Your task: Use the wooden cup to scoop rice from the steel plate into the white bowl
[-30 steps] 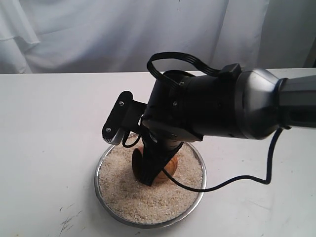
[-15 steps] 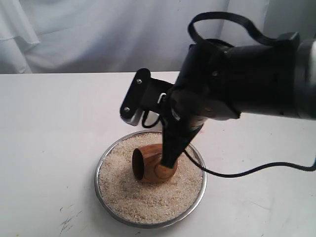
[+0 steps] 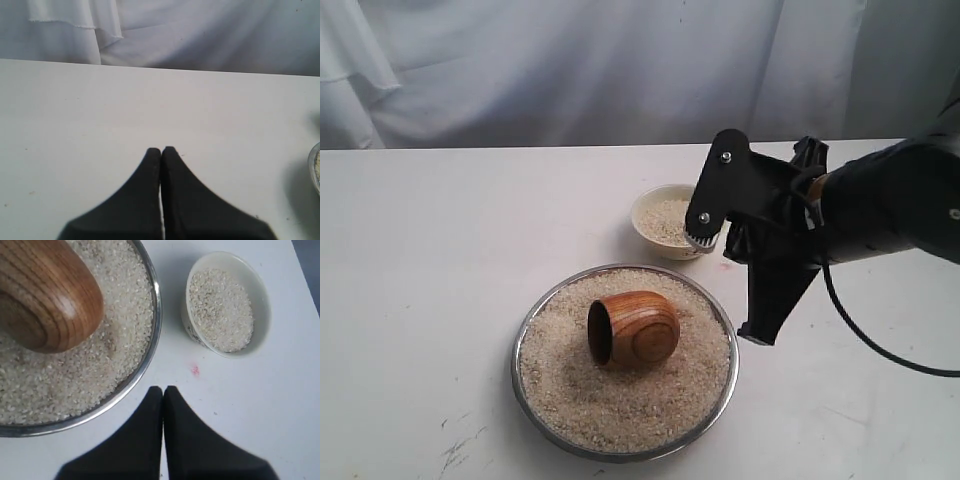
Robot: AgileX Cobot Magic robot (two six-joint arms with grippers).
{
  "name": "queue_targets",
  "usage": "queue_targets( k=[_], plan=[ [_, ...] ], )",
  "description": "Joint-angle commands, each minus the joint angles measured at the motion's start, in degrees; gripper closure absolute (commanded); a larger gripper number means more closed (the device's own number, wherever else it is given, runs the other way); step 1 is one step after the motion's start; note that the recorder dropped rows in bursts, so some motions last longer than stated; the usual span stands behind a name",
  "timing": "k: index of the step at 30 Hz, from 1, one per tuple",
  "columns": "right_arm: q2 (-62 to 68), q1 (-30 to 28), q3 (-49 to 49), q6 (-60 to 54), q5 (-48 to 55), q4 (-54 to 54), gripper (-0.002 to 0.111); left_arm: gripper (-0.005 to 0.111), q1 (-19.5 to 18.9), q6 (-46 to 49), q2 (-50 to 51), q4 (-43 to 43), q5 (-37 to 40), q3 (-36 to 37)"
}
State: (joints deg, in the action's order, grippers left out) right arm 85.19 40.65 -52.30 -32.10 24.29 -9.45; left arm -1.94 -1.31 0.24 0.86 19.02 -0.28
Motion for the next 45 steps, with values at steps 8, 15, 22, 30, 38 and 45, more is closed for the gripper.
queue_targets(
  k=[8,15,22,30,38,45],
  plan=[
    [-0.8,6.8,0.6,3.8,-1.9,12.8,0.108,0.107,0.2,0.0,-0.2,-0.1,-0.8,0.3],
    [-0.8,8.7,0.6,27.5,-6.5,5.5,0.108,0.107,0.2,0.0,-0.2,-0.1,-0.8,0.3],
    [-0.9,8.7,0.6,34.0,-5.4,-7.8,0.108,0.107,0.2,0.0,-0.2,-0.1,-0.8,0.3],
    [-1.0,5.6,0.6,29.9,-6.5,-12.6,0.108,0.107,0.2,0.0,-0.2,-0.1,-0.8,0.3],
    [-1.0,-3.4,0.6,1.2,-6.4,0.8,0.108,0.107,0.2,0.0,-0.2,-0.1,-0.8,0.3],
    [-1.0,-5.3,0.6,-38.1,8.0,40.6,0.108,0.107,0.2,0.0,-0.2,-0.1,-0.8,0.3]
  ],
)
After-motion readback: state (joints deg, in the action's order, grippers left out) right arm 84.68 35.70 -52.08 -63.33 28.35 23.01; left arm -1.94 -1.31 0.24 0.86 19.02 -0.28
